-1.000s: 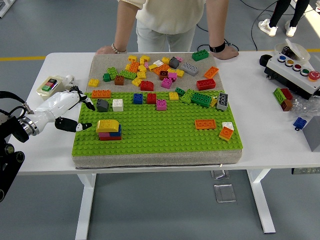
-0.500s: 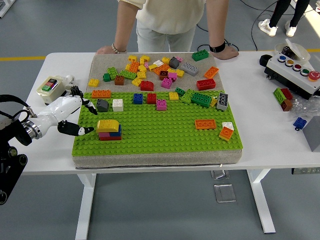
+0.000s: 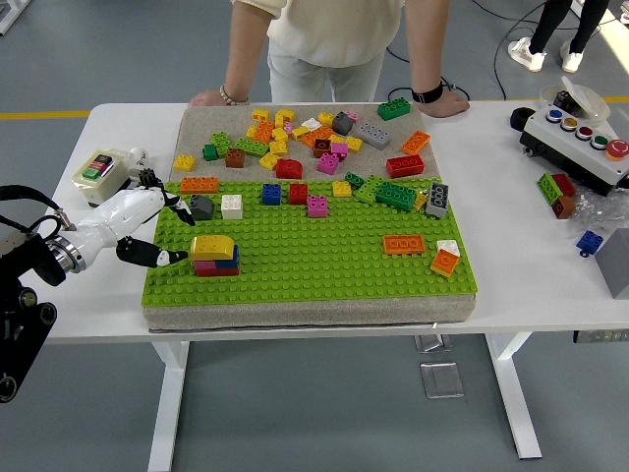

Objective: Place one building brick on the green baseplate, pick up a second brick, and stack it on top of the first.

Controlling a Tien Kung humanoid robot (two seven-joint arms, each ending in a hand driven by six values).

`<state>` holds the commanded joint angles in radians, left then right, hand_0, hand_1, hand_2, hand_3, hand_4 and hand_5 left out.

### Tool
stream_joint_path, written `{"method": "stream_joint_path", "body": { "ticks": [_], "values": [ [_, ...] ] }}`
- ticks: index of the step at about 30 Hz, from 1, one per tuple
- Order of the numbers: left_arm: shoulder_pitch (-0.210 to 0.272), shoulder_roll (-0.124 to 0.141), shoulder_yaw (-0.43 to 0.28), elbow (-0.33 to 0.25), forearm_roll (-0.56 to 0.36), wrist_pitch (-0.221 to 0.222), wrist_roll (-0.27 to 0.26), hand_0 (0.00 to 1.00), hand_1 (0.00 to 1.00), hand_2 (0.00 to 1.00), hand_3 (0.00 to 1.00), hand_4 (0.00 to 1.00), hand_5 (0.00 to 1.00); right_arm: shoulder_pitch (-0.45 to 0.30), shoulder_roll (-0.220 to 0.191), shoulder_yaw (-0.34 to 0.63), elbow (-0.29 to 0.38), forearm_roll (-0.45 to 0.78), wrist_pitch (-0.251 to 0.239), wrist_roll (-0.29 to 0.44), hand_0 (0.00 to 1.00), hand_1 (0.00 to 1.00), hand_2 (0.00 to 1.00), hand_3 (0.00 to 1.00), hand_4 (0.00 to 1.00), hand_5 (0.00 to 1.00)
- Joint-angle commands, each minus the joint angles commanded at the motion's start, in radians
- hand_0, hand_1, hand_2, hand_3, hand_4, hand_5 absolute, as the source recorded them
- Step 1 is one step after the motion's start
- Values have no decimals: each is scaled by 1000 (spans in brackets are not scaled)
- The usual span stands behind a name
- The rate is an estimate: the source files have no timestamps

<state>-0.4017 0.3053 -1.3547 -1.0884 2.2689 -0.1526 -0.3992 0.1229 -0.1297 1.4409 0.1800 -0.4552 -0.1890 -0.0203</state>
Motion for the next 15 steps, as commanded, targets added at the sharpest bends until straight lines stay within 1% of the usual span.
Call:
{"method": "stream_joint_path", "body": {
  "ticks": [15],
  "values": [
    [-3,-3,4,-6,0,0,1,866,728,638,576,854,141,2,1,-3,0,0,-1,2,741,657,709,596,920,499]
  ]
}}
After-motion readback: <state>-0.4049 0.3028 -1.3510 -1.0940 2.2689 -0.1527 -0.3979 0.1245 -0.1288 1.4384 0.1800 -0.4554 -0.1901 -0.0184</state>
